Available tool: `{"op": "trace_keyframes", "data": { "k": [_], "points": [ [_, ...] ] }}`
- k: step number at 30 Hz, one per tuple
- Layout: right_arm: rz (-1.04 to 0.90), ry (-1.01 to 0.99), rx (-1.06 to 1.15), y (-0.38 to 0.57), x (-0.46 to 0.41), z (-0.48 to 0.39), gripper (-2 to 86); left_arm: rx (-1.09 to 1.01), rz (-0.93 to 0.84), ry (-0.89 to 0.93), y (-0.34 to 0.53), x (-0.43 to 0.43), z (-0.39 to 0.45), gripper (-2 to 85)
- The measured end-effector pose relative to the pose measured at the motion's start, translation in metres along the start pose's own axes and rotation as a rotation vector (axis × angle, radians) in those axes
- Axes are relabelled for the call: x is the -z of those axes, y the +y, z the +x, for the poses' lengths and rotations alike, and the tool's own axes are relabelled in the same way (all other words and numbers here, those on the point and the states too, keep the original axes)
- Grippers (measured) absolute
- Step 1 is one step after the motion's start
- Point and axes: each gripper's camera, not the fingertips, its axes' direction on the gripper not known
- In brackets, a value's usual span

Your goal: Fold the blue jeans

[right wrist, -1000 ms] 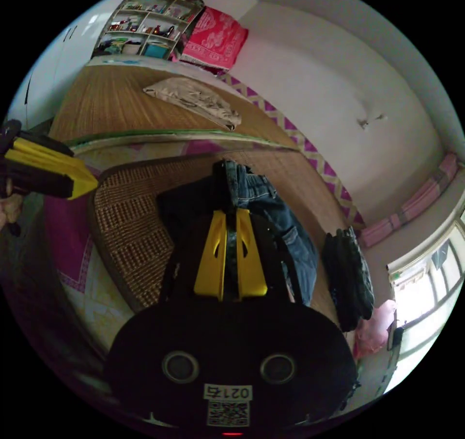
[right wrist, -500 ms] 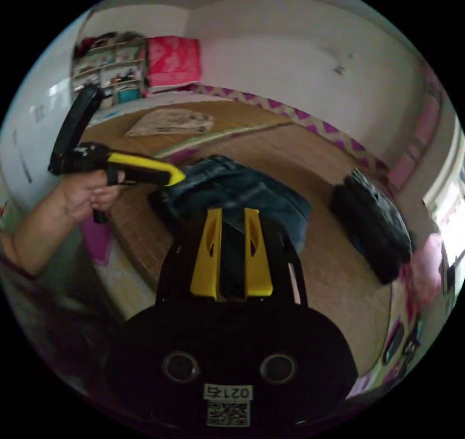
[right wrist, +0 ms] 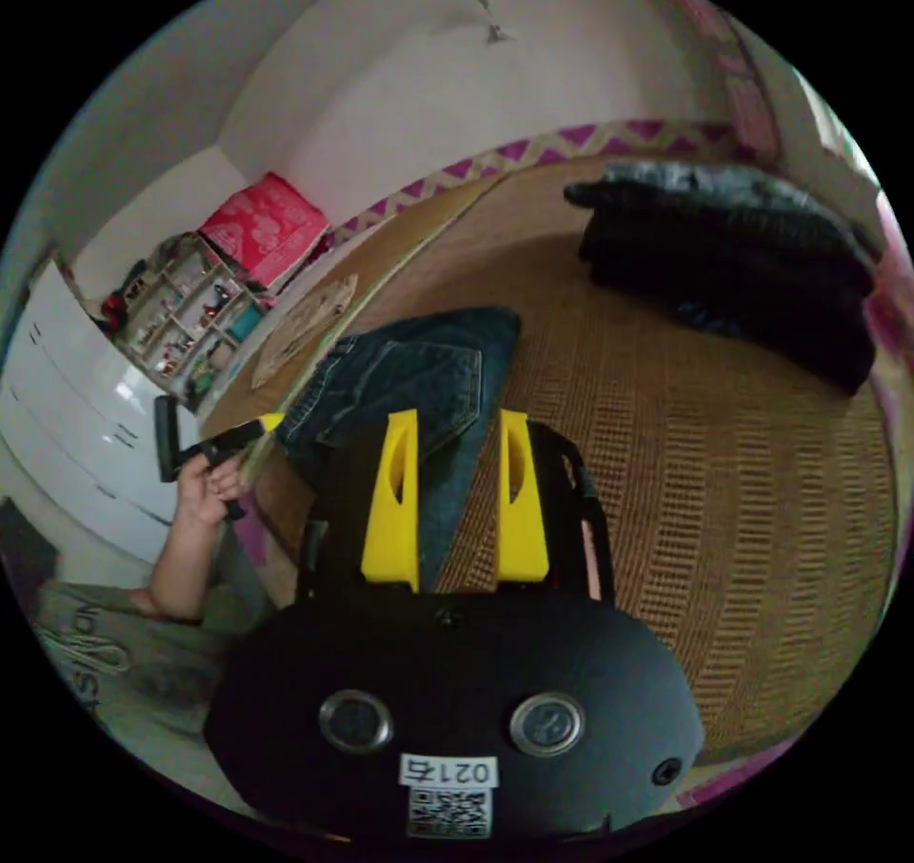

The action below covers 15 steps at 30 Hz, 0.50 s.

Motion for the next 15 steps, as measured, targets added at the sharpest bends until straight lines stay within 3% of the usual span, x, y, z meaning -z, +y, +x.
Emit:
{"op": "trace_keyframes", "data": {
  "k": [4, 7, 15],
  "points": [
    [-0.127, -0.176, -0.130, -0.014, -0.024, 0.071, 14.0, 0.082, -0.113, 0.196, -0.037, -0.027, -0.046, 11.6],
    [-0.120, -0.245, -0.168, -0.023, -0.026, 0.098, 13.9, 0.048, -0.157, 0.277, -0.059, -0.039, -0.067, 12.5],
    [-0.223, -0.329, -0.198, -0.051, -0.040, 0.142, 12.7, 0.088, -0.255, 0.433, -0.108, -0.065, -0.113, 11.1]
  ]
}}
